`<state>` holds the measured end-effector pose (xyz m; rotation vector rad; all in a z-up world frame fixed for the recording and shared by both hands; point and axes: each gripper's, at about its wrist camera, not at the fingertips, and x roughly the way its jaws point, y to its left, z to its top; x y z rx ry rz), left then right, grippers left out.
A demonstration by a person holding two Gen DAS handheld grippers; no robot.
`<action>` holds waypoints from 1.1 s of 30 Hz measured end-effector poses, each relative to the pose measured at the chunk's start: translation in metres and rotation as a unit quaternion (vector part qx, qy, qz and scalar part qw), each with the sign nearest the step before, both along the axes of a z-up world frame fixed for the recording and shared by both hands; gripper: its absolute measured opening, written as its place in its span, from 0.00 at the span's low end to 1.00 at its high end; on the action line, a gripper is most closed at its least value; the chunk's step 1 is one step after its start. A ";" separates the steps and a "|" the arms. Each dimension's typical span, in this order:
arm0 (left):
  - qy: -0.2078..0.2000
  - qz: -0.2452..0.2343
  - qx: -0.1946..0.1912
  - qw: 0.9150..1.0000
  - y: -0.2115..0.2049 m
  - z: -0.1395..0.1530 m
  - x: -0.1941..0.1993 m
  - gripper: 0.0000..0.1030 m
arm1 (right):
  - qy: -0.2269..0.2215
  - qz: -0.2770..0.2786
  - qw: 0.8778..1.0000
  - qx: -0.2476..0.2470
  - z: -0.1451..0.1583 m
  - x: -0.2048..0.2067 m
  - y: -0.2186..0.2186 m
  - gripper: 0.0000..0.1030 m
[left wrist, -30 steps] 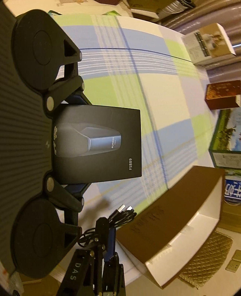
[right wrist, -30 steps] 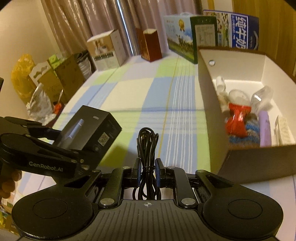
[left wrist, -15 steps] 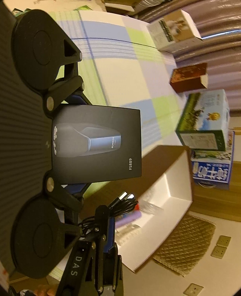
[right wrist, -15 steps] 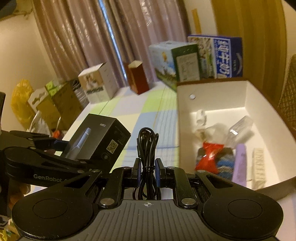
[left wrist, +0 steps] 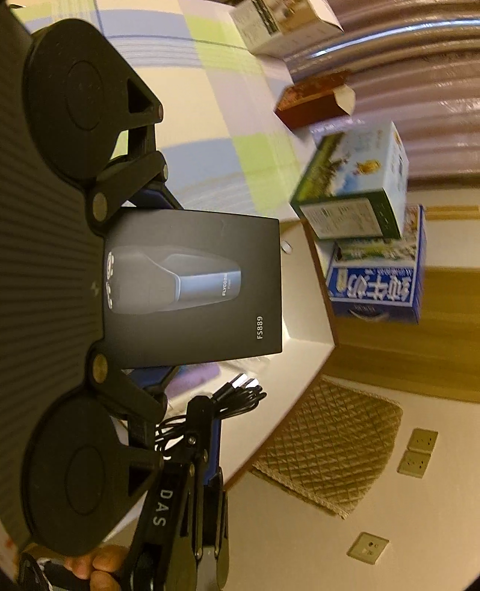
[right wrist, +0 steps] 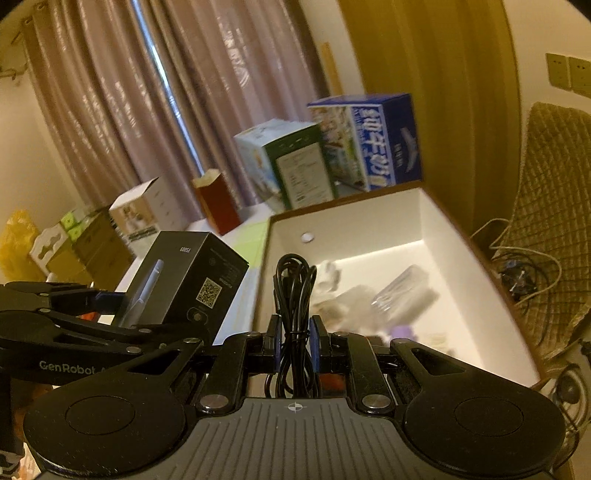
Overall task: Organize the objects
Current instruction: 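Carry the shaver box and cable over the cardboard box with both tools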
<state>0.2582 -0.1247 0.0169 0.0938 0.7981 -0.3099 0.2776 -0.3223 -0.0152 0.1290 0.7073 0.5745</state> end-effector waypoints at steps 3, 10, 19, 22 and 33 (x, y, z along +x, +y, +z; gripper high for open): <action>-0.006 -0.008 -0.003 1.000 -0.018 0.004 0.011 0.74 | 0.000 -0.006 1.000 0.004 0.002 0.013 -0.011 0.12; -0.006 -0.018 -0.008 1.000 -0.049 0.005 0.043 0.74 | 0.031 -0.021 0.999 0.027 -0.004 0.052 -0.028 0.12; 0.016 -0.008 0.011 1.000 -0.070 -0.013 0.102 0.74 | 0.081 -0.042 0.994 0.053 -0.023 0.118 -0.034 0.12; 0.026 -0.003 0.024 0.999 -0.073 -0.020 0.123 0.74 | 0.091 -0.047 0.993 0.052 -0.030 0.138 -0.032 0.12; 0.068 -0.010 0.050 0.996 -0.078 -0.050 0.191 0.74 | 0.118 -0.060 0.991 0.030 -0.054 0.194 -0.021 0.12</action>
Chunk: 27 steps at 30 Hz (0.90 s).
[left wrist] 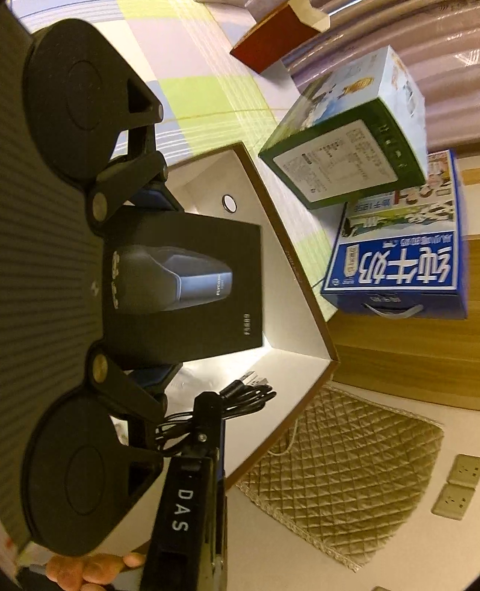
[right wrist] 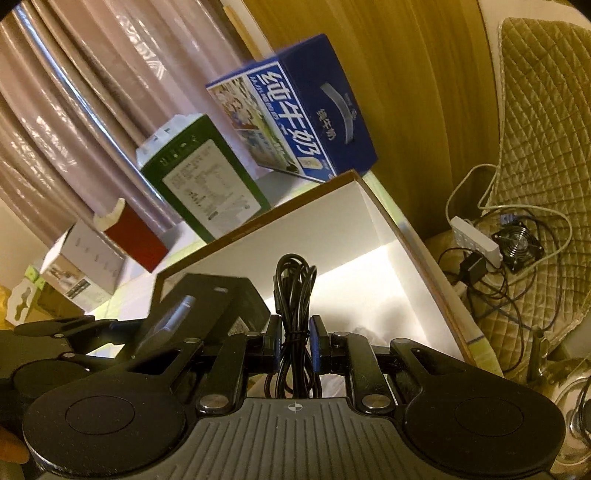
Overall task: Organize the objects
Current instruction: 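Carry the shaver box and cable over the cardboard box with both tools, then lower the shaver box and cable into the box and open both tools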
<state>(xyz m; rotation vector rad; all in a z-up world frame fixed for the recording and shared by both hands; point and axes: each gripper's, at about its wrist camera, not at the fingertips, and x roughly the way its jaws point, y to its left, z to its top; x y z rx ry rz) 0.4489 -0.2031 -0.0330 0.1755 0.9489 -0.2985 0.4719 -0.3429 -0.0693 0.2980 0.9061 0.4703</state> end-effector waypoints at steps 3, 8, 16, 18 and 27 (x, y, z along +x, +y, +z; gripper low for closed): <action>0.008 -0.001 0.005 1.000 -0.003 -0.009 0.013 0.74 | 0.006 -0.002 1.000 -0.005 -0.006 0.008 0.002 0.12; 0.016 -0.004 0.008 1.000 -0.007 -0.021 0.027 0.74 | 0.012 -0.008 1.000 -0.008 -0.011 0.017 0.000 0.12; 0.011 -0.009 0.007 1.000 -0.010 -0.032 0.041 0.74 | 0.019 -0.013 1.000 -0.008 -0.015 0.028 0.002 0.12; 0.006 -0.011 0.005 1.000 -0.009 -0.030 0.041 0.79 | 0.021 -0.012 1.000 -0.008 -0.016 0.030 0.003 0.12; 0.002 -0.005 0.011 1.000 -0.003 -0.028 0.043 0.83 | 0.019 -0.022 1.000 -0.007 -0.021 0.036 0.006 0.12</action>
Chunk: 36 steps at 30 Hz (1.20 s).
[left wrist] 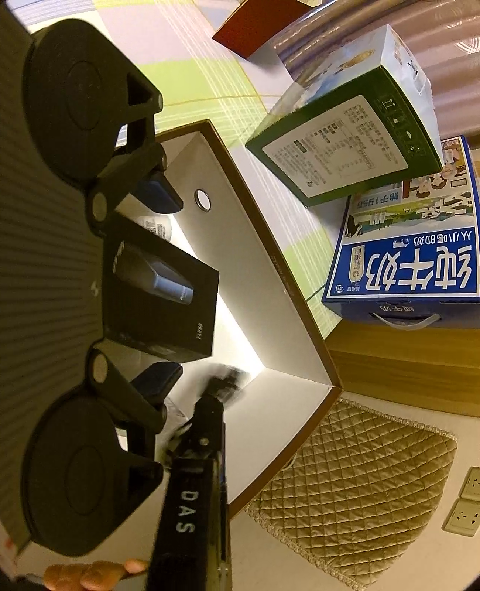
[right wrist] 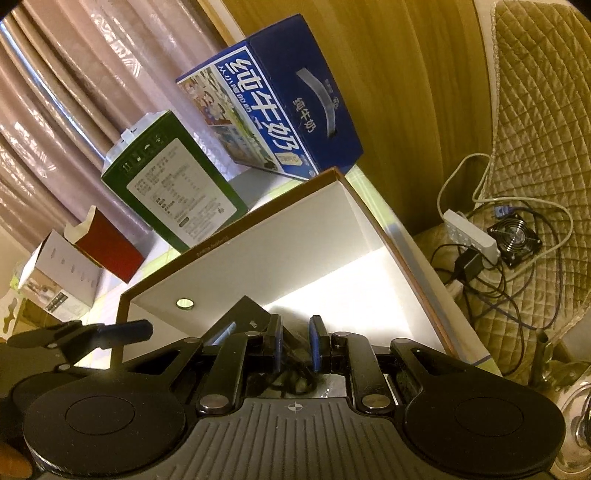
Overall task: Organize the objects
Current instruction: 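Lower the shaver box and cable into the box and open both tools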
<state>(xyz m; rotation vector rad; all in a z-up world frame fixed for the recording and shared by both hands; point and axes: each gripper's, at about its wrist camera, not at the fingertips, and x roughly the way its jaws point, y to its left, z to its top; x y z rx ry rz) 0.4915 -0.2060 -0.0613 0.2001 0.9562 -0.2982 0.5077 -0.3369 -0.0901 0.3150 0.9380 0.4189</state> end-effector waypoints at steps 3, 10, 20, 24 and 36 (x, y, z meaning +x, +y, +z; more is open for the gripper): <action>0.001 0.000 -0.001 1.000 0.002 0.000 -0.001 0.84 | -0.002 0.002 1.000 -0.001 0.001 -0.001 -0.001 0.12; 0.003 -0.002 -0.008 1.000 0.004 0.002 -0.008 0.87 | -0.009 0.010 1.000 -0.010 0.005 -0.010 -0.005 0.13; 0.004 -0.004 -0.016 1.000 0.007 0.008 -0.022 0.88 | -0.012 0.010 1.000 -0.013 0.010 -0.028 -0.014 0.14; 0.001 -0.002 -0.026 1.000 0.010 0.015 -0.030 0.88 | -0.015 0.007 1.000 -0.012 0.014 -0.037 -0.018 0.15; -0.019 0.008 -0.050 0.999 0.023 0.040 -0.067 0.95 | -0.049 -0.004 0.999 -0.010 0.039 -0.080 -0.035 0.71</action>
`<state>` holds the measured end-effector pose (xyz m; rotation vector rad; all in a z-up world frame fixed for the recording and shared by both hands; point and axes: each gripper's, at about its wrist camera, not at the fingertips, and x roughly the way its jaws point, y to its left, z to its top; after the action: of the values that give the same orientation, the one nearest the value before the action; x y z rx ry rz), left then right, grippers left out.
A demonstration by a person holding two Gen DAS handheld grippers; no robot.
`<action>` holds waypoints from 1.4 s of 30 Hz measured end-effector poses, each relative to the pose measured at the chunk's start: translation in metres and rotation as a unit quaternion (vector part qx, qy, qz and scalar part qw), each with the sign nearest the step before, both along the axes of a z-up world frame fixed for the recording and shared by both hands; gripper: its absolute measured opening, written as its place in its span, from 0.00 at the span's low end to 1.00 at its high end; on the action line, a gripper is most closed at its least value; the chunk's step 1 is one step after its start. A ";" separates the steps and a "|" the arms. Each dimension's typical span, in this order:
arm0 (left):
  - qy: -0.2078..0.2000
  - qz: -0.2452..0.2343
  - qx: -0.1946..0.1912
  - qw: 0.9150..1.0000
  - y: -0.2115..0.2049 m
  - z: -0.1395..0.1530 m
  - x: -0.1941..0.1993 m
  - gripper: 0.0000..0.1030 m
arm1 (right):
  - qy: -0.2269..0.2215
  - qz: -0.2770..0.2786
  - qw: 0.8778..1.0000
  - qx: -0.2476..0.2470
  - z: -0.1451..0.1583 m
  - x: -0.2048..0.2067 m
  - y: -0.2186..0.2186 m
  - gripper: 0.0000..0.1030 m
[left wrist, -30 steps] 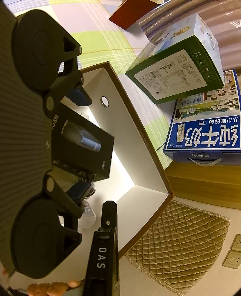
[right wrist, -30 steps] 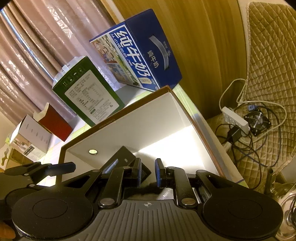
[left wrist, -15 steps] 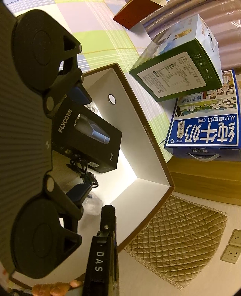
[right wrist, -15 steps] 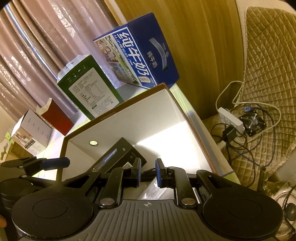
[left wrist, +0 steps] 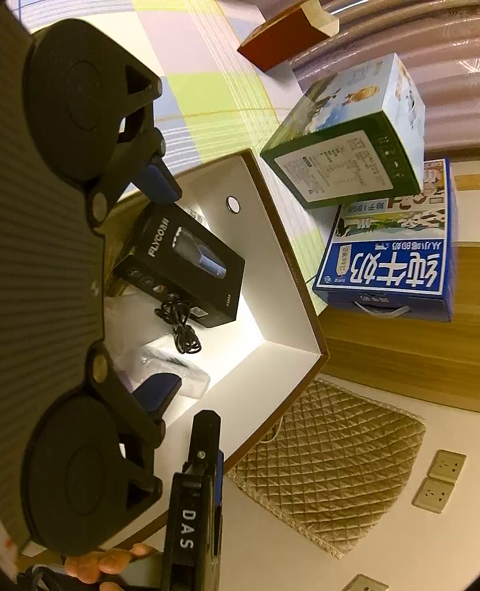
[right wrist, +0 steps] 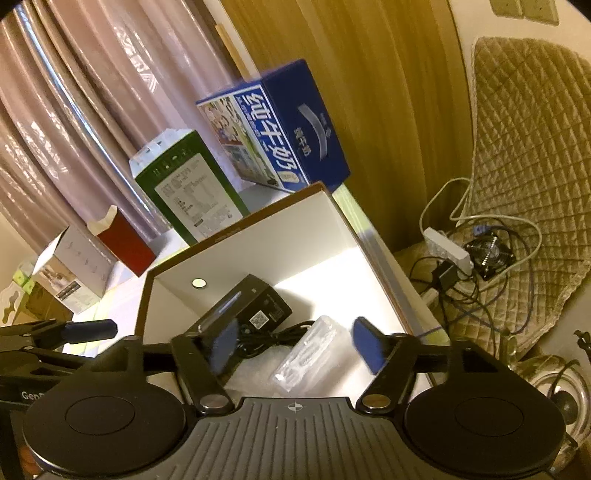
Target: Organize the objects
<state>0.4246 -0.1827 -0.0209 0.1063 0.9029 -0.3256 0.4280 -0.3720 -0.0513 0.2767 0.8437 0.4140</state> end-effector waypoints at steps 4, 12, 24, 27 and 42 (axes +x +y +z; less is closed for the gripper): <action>-0.006 0.009 -0.003 1.000 0.005 0.007 -0.017 0.96 | -0.015 -0.001 1.000 0.002 0.010 -0.019 -0.006 0.88; -0.019 0.038 -0.013 0.999 0.018 0.021 -0.060 0.98 | -0.046 0.011 0.999 -0.010 0.027 -0.062 -0.013 0.98; -0.029 0.093 -0.022 0.995 0.037 0.030 -0.136 0.99 | -0.053 0.057 0.997 -0.023 0.029 -0.117 -0.016 0.98; -0.025 0.108 -0.022 0.994 0.043 0.028 -0.155 0.99 | -0.048 0.066 0.996 -0.020 0.028 -0.129 -0.016 0.98; -0.005 0.122 -0.013 0.992 0.083 0.017 -0.229 0.99 | -0.013 0.079 0.996 -0.047 0.016 -0.209 0.026 0.98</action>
<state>0.1961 -0.1000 -0.0039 -0.0264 0.8915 -0.1089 0.2194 -0.3463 -0.0349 0.1163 0.8592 0.5231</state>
